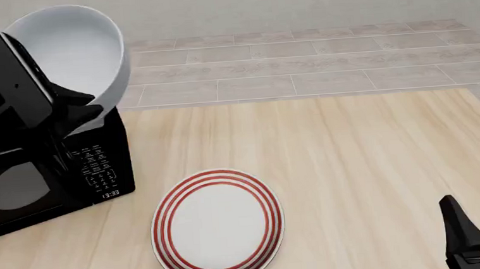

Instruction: Pick up the white bowl and put it on the plate.

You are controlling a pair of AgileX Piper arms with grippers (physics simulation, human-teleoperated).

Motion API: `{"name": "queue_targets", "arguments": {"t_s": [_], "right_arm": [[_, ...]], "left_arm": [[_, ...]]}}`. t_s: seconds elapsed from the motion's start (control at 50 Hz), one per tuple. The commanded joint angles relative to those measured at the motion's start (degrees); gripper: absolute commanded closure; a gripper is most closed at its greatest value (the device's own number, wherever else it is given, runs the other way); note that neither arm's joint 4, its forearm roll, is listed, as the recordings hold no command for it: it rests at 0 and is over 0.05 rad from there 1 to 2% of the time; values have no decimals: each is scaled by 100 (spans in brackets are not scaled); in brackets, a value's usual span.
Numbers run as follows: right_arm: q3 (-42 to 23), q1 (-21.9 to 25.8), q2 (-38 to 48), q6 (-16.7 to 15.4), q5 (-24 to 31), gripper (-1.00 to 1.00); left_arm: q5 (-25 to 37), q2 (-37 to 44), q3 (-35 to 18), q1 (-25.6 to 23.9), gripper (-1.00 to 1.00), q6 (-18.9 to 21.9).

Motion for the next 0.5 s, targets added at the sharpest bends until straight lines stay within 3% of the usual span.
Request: {"name": "queue_targets", "arguments": {"t_s": [0.02, 0.28, 0.5], "right_arm": [[-2, -4, -30, 1, 32, -100], [-2, -4, -29, -1, 32, -100], [-2, -5, -30, -1, 32, -100]], "left_arm": [[24, 102, 5, -631, 100, -188], [104, 232, -118, -1458, 100, -450], [-9, 423, -121, -1694, 100, -519]]}}
